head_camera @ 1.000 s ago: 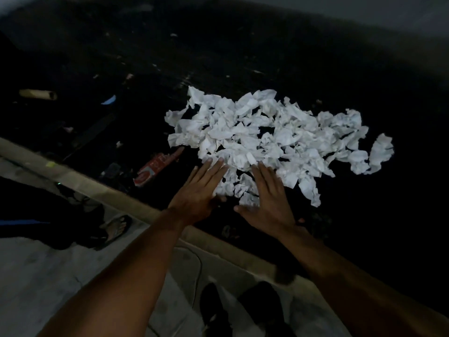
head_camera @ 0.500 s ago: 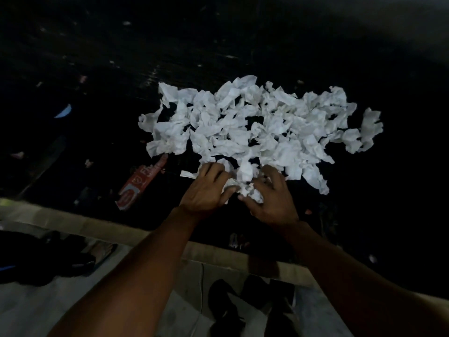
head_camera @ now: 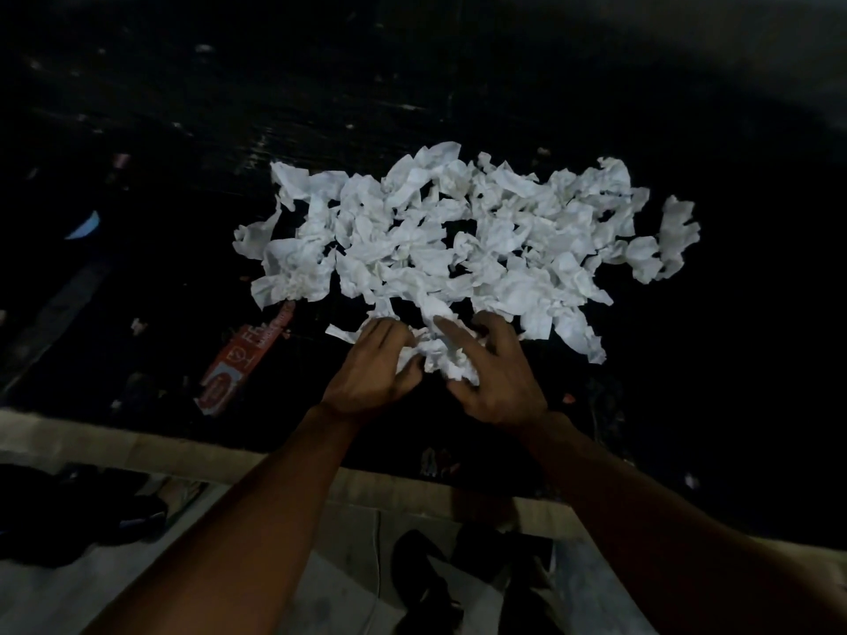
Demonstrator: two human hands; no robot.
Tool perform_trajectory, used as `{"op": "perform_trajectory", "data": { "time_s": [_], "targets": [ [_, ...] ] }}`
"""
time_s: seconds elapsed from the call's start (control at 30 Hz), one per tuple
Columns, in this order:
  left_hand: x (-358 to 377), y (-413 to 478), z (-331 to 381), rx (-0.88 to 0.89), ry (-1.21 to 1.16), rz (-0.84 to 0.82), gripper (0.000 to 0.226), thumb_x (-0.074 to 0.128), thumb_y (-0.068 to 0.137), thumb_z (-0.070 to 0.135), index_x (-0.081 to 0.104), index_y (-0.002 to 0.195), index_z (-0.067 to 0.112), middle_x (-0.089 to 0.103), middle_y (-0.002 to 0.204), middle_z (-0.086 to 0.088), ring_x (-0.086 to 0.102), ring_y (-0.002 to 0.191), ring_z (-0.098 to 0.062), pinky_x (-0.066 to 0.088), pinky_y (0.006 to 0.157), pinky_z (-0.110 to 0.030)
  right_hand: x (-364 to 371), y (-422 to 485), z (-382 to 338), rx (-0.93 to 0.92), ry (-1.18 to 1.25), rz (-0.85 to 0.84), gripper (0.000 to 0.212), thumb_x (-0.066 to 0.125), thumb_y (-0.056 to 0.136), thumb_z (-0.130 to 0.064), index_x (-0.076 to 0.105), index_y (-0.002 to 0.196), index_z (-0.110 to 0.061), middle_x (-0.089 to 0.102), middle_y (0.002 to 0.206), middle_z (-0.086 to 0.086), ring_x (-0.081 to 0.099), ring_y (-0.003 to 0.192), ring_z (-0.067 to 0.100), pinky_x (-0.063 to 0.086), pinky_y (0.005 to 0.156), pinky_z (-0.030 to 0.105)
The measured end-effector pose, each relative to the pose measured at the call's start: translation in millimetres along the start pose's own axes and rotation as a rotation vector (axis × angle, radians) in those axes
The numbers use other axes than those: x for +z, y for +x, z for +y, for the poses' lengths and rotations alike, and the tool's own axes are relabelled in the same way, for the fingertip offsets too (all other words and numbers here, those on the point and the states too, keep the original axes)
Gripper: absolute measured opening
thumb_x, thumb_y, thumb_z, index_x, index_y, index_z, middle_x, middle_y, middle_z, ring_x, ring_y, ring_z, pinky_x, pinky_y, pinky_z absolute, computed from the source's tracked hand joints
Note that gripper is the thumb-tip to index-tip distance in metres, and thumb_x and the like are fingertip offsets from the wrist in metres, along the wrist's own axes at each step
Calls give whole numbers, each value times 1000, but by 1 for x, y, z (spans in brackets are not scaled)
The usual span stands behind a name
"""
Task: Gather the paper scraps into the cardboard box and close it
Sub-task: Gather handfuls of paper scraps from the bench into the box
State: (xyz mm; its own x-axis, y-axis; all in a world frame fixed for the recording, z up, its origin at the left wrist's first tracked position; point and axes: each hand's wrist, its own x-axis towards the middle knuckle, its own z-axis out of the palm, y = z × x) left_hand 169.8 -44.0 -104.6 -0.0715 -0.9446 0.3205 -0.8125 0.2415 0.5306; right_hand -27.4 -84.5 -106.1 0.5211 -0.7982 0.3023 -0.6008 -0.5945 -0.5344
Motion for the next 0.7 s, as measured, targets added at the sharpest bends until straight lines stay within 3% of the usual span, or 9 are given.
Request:
{"op": "perform_trajectory", "data": {
  "time_s": [0.07,0.13,0.2,0.27,0.4,0.5,0.57,0.7],
  "targets": [
    [-1,-2,2,-94,-53,8,31,58,81,27,57,103,6,58,100,-9,48,97,-19,35,83,-21,3,0,3,0,-5,25,47,63,85,-46,65,122,-17,44,131,19,48,116,35,44,96,38],
    [-2,-3,3,-114,-65,13,38,61,81,27,57,114,7,59,107,-10,48,101,-19,36,88,-22,3,0,5,15,-17,24,40,68,83,-41,69,112,-14,45,137,17,46,120,34,39,99,36],
    [-1,-4,2,-37,-1,34,34,61,84,27,61,110,5,59,101,-11,50,96,-24,41,88,-31,2,0,6,-22,-45,4,36,62,78,-30,69,107,-9,48,140,15,44,119,32,38,100,36],
    [0,-3,1,-9,35,59,28,61,85,28,65,98,4,56,96,-14,49,93,-26,43,84,-34,2,4,7,-69,-58,-12,41,54,74,-28,70,103,-4,60,128,15,52,112,33,44,97,42],
    [1,-6,2,-45,36,64,32,59,83,35,67,88,4,50,110,-20,43,102,-28,34,88,-23,-2,7,-3,-34,-6,7,40,54,71,-30,67,102,-7,69,97,11,53,96,23,49,81,42],
    [1,-5,-1,-77,45,17,32,59,81,36,67,88,6,48,122,-24,43,110,-32,31,92,-24,-4,7,-12,5,59,-13,52,53,76,-32,55,126,-17,68,105,7,51,94,17,44,88,36],
    [2,-4,-1,-71,50,25,32,59,81,35,68,92,7,53,119,-21,47,107,-33,35,91,-27,0,10,-10,16,29,-66,57,51,80,-34,53,134,-16,66,109,9,56,97,24,39,93,35],
    [1,-5,-3,-2,149,88,27,60,86,30,66,101,9,63,101,-9,54,98,-28,44,88,-40,8,6,-3,63,-27,-17,46,61,77,-34,66,114,-8,57,111,14,53,102,35,36,89,30]
  ]
}}
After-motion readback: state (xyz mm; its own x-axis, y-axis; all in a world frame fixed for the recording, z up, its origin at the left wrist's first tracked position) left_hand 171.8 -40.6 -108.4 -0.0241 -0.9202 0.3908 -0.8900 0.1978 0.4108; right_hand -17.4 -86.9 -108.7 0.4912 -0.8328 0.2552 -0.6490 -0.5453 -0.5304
